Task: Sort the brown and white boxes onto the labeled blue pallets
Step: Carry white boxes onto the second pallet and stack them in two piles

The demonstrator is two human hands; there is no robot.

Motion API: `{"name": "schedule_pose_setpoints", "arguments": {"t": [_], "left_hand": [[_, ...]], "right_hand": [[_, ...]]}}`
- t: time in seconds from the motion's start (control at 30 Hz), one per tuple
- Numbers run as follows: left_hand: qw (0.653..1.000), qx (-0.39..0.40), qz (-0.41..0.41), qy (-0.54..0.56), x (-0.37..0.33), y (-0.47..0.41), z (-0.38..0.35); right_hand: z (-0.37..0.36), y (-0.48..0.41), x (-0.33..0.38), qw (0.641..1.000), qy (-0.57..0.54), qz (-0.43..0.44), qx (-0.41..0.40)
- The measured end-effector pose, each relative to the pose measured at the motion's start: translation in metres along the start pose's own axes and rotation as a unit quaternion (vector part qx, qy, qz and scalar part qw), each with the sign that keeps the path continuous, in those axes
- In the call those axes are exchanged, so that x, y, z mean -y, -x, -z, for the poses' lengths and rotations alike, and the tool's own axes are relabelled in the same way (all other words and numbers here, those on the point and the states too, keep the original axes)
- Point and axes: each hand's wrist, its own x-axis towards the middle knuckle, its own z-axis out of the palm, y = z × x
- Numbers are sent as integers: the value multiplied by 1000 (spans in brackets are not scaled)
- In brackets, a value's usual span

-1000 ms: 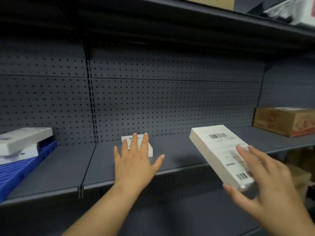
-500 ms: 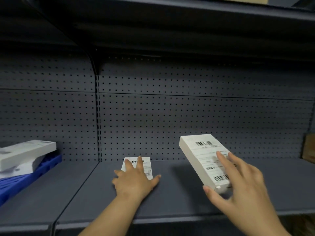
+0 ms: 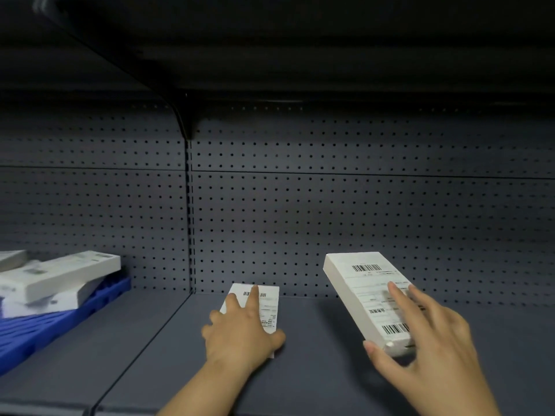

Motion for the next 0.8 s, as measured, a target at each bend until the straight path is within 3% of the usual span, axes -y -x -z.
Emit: {"name": "schedule_pose_setpoints", "arguments": {"t": [0.2, 0.37, 0.8], "left_hand": [[987, -147, -58, -2, 24, 33, 58], [973, -226, -42, -9, 78, 52, 113], [963, -264, 43, -19, 301, 64, 204]], "right_hand": [[-1, -7, 20, 1000, -30, -6, -7], [-11, -7, 65, 998, -65, 10, -4], [-59, 38, 294, 988, -131, 25, 76]]}}
